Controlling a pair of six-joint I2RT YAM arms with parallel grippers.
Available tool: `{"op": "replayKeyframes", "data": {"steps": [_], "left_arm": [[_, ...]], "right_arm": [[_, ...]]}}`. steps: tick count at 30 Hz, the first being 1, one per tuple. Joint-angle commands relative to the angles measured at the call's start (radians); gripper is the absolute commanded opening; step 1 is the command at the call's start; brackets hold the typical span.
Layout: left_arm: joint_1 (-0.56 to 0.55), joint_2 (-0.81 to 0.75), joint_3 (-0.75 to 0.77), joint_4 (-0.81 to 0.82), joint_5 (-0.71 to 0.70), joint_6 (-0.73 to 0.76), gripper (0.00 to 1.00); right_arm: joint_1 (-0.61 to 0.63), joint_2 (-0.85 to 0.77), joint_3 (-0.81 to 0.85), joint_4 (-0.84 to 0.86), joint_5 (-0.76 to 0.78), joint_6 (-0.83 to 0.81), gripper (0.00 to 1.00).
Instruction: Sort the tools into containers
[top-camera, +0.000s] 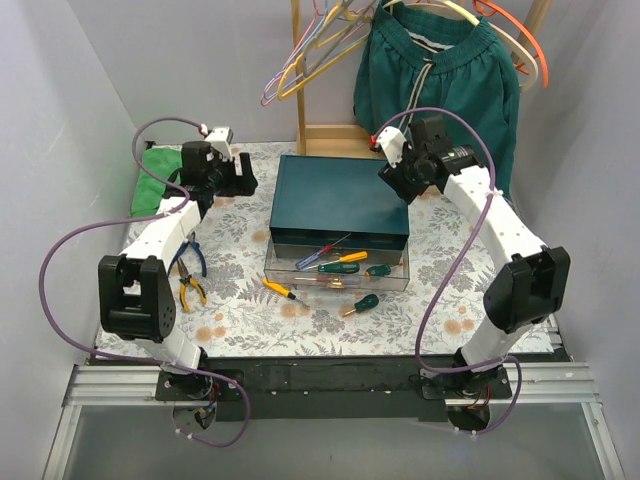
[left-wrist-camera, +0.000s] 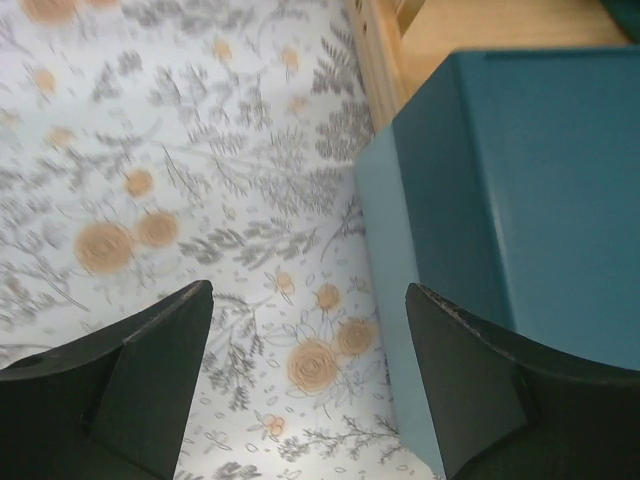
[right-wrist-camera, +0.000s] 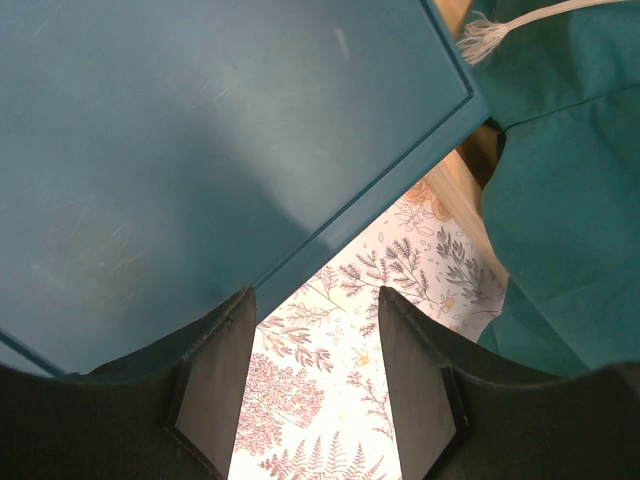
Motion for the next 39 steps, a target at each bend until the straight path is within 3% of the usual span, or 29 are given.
{"op": "replayKeyframes", "data": {"steps": [1, 3, 5, 6, 7, 8, 9, 11, 13, 15, 21, 24, 26, 33, 39], "left_arm": [[-0.001, -0.007, -0.054, 0.014, 0.026, -0.058, 0.77], [0.019, -0.059, -0.123, 0.047, 0.168, 0.012, 0.74], [0.031, -0.145, -0.186, 0.107, 0.201, 0.144, 0.75], [0.042, -0.169, -0.23, 0.103, 0.355, 0.219, 0.75], [0.051, -0.192, -0.247, 0.037, 0.417, 0.294, 0.74], [0.053, -0.231, -0.26, -0.026, 0.506, 0.495, 0.72], [0.054, -0.248, -0.279, -0.095, 0.631, 0.589, 0.71], [0.054, -0.274, -0.295, -0.268, 0.718, 0.788, 0.64], [0.054, -0.268, -0.298, -0.41, 0.795, 0.881, 0.61], [0.054, -0.259, -0.306, -0.495, 0.809, 1.04, 0.61], [0.102, -0.168, -0.28, -0.666, 0.843, 1.333, 0.61], [0.139, -0.09, -0.249, -0.718, 0.881, 1.387, 0.61], [0.14, -0.052, -0.263, -0.773, 0.902, 1.535, 0.61], [0.14, -0.02, -0.356, -0.658, 0.896, 1.787, 0.63], [0.139, 0.126, -0.278, -0.778, 0.878, 1.972, 0.59]], "right_arm": [[-0.002, 0.059, 0.155, -0.092, 0.022, 0.004, 0.6], [-0.001, 0.082, 0.211, -0.116, 0.045, -0.009, 0.6], [-0.004, 0.114, 0.254, -0.13, 0.056, -0.012, 0.6], [-0.002, 0.122, 0.263, -0.139, 0.057, -0.01, 0.6], [-0.002, 0.133, 0.266, -0.138, 0.056, -0.006, 0.6], [-0.002, 0.136, 0.268, -0.136, 0.048, -0.001, 0.6], [-0.001, 0.137, 0.265, -0.13, 0.045, 0.007, 0.6], [-0.001, 0.139, 0.258, -0.121, 0.042, 0.01, 0.6], [-0.001, 0.134, 0.251, -0.109, 0.045, 0.007, 0.59], [-0.001, 0.125, 0.229, -0.099, 0.05, -0.001, 0.59], [-0.001, 0.053, 0.15, -0.066, 0.021, -0.016, 0.59], [-0.001, 0.033, 0.12, -0.053, 0.01, -0.021, 0.59], [-0.001, 0.025, 0.11, -0.05, 0.008, -0.027, 0.59], [-0.002, 0.018, 0.094, -0.041, 0.024, -0.021, 0.59], [-0.001, 0.018, 0.105, -0.059, 0.04, -0.018, 0.59]]}}
